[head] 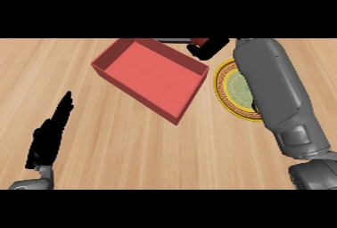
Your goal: Pick the bell pepper from the plate and place it in the cardboard box
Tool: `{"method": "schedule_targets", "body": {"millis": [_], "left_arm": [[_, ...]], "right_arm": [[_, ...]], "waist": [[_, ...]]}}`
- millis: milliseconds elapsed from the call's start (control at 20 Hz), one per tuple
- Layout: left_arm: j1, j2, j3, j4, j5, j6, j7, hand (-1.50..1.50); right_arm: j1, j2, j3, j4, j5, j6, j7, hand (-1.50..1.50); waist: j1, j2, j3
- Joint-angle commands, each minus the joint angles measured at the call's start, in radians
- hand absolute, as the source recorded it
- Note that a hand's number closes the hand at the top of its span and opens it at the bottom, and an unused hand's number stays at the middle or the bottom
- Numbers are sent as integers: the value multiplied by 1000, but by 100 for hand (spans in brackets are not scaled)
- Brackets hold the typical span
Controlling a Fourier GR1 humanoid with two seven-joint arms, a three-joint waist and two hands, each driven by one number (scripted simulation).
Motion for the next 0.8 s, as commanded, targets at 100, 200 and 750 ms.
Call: {"method": "schedule_targets", "body": {"millis": [100,200,750], "left_arm": [[-15,8,9,66,-6,-16,-52,0],[-49,-29,-14,58,-32,26,-16,0],[-54,-28,-50,15,-35,-16,-15,0]], "right_arm": [[-155,60,-4,172,26,-60,65,150],[-176,115,6,224,45,-119,78,150],[-295,146,71,496,45,-189,151,150]], "waist": [[8,5,0],[13,8,0],[62,21,-1]]}}
